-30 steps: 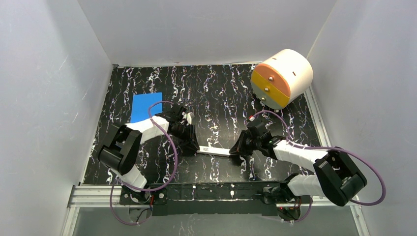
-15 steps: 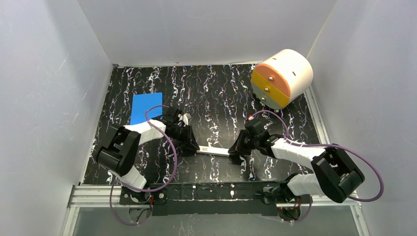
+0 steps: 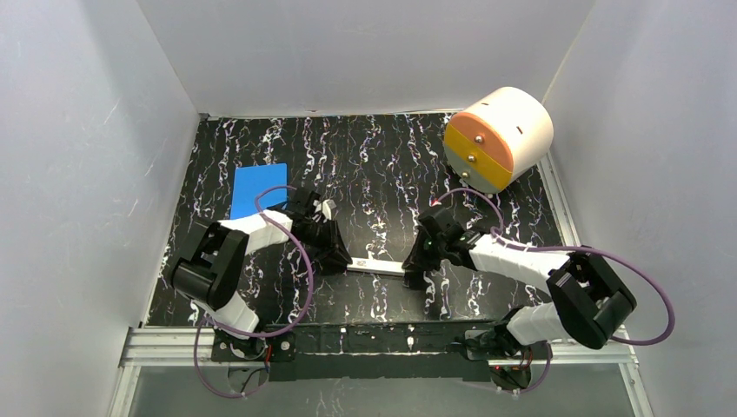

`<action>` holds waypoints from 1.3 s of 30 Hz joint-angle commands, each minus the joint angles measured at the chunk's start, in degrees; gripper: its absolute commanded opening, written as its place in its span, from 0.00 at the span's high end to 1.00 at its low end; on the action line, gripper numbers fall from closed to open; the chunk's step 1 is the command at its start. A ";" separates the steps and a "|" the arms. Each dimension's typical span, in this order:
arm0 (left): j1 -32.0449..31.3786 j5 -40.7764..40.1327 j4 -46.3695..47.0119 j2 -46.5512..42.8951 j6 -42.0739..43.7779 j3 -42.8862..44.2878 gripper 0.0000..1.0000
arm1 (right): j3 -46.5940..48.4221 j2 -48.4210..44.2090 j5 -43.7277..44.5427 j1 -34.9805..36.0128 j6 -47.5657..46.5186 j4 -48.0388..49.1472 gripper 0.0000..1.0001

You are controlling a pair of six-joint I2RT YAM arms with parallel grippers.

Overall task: Load the batteries into the remote control
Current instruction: Load the battery cover into the remote control, then reset both arms

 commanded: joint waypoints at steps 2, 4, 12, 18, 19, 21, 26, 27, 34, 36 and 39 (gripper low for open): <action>-4.35 -12.78 -9.09 0.92 3.73 3.67 0.93 | 3.45 -0.26 7.71 4.31 -1.00 -1.82 0.95; -4.42 -13.68 -10.89 -0.14 4.21 5.79 0.83 | 4.37 -2.60 10.43 3.63 -2.34 -4.85 0.86; -4.34 -21.87 -18.70 -5.95 8.63 15.40 0.53 | 3.39 -15.37 13.98 -0.75 -8.71 -5.08 0.54; -4.19 -28.55 -24.35 -13.87 10.16 19.12 0.42 | 7.59 -21.82 20.86 -2.34 -14.44 -12.98 0.38; -4.25 -30.70 -25.16 -16.42 9.79 18.82 0.40 | 8.84 -22.74 23.12 -2.34 -15.75 -15.37 0.36; -4.24 -33.42 -24.80 -23.17 9.62 16.65 0.04 | 11.71 -24.79 28.44 -2.33 -17.77 -20.26 0.32; -4.70 -42.47 -26.94 -40.77 9.48 13.04 0.02 | 15.69 -28.96 35.49 -2.39 -20.16 -28.09 0.05; -4.84 -43.95 -28.12 -43.08 9.55 12.87 0.01 | 16.64 -29.63 36.36 -2.38 -20.55 -29.38 0.02; -5.16 -51.46 -38.32 -55.96 10.85 15.78 0.02 | 28.10 -33.21 46.43 -2.34 -24.80 -40.47 0.01; -5.13 -52.75 -39.98 -59.86 12.44 17.62 0.02 | 30.93 -35.12 48.49 -2.38 -26.36 -42.56 0.01; -5.14 -54.19 -41.60 -63.71 15.21 21.08 0.01 | 34.58 -37.57 50.88 -2.37 -28.22 -44.40 0.01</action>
